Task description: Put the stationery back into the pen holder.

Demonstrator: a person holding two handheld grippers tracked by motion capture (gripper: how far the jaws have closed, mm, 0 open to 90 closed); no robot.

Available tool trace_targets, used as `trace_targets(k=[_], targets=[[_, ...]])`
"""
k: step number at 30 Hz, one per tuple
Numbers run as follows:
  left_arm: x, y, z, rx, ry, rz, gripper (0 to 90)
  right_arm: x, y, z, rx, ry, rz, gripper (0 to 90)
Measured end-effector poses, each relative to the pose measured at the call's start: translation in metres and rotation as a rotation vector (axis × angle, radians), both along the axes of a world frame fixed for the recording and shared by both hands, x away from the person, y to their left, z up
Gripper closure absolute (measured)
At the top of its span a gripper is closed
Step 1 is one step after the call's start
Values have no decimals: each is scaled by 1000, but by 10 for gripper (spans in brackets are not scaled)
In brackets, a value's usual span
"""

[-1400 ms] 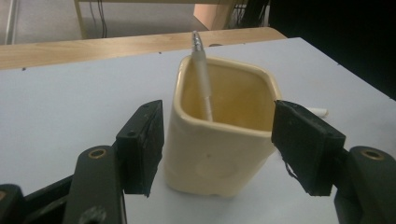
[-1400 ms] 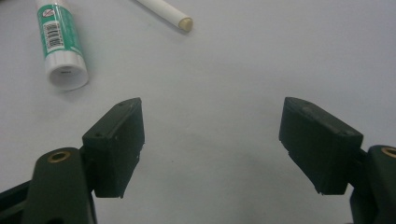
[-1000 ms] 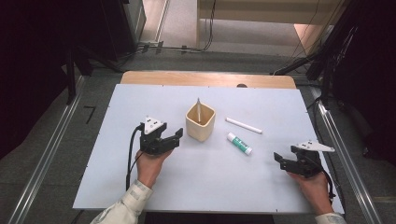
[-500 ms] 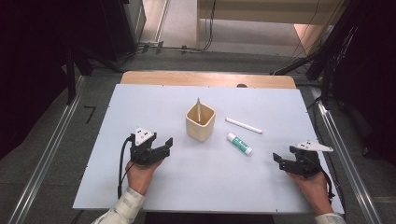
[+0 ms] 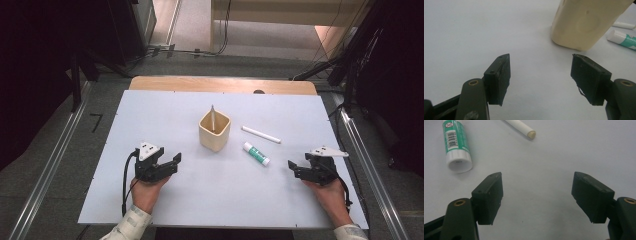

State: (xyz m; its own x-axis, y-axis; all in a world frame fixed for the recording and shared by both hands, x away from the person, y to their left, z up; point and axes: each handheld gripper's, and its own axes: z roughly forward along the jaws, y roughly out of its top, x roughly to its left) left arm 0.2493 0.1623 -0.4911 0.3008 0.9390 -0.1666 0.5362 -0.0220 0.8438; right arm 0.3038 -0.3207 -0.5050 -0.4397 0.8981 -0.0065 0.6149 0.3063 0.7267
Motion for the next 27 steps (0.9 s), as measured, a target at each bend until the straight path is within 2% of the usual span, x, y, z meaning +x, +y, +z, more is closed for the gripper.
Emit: trace_targets(k=[6, 12, 20, 27], targets=[[0, -1, -1, -5, 2, -4, 333, 6, 3, -1, 13, 3, 4, 251], [1, -3, 0, -1, -1, -8, 333, 13, 5, 6, 74, 1, -24, 251], [2, -3, -1, 5, -1, -13, 333, 29, 21, 8, 55, -12, -45, 255], [2, -3, -2, 7, -2, -14, 333, 42, 30, 7, 58, -11, -54, 278]])
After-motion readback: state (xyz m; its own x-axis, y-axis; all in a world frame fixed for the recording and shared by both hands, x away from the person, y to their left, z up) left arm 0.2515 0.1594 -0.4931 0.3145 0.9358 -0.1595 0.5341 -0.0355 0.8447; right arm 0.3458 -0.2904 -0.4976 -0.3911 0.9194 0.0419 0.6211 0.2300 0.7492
